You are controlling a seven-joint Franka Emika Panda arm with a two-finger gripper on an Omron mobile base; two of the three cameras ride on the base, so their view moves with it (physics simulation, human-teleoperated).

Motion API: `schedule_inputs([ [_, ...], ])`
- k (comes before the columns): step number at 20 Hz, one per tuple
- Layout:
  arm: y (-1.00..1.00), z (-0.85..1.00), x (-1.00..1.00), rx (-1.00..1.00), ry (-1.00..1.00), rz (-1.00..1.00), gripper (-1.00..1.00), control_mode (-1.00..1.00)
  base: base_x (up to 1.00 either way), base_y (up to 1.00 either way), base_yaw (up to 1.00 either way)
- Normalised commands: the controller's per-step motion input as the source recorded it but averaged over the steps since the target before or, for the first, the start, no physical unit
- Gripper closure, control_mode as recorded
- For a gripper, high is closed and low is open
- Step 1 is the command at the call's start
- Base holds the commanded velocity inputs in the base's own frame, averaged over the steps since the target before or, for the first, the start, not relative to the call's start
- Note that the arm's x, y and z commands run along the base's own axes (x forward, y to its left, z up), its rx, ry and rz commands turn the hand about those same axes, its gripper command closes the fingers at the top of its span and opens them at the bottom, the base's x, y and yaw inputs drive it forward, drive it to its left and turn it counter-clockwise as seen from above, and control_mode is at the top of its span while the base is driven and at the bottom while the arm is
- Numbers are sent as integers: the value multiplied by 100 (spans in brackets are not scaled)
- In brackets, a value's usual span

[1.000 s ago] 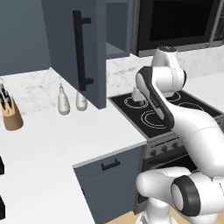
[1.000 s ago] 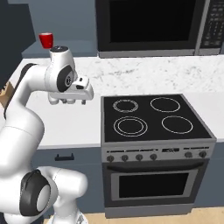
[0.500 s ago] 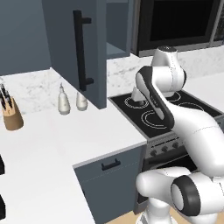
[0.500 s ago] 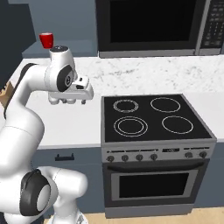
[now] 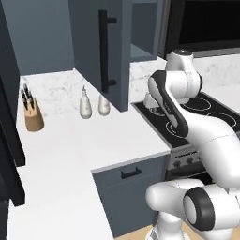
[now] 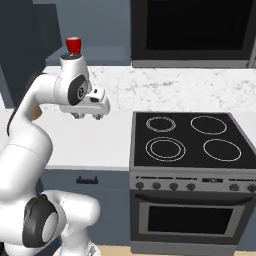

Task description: Gather all objects into one cabinet and sort the glasses and bowls to opposite sides.

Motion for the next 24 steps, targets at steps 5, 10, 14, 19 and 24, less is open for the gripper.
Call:
schedule_inputs([
  [5,0,0,0,0,0,0,-100,100,-52,-71,32],
  [10,0,0,0,0,0,0,-100,100,-35,-100,32],
  [14,0,0,0,0,0,0,-100,100,-10,-100,26],
  [19,0,0,0,0,0,0,-100,100,2,-26,17],
  [24,0,0,0,0,0,0,-100,100,7,14,12],
])
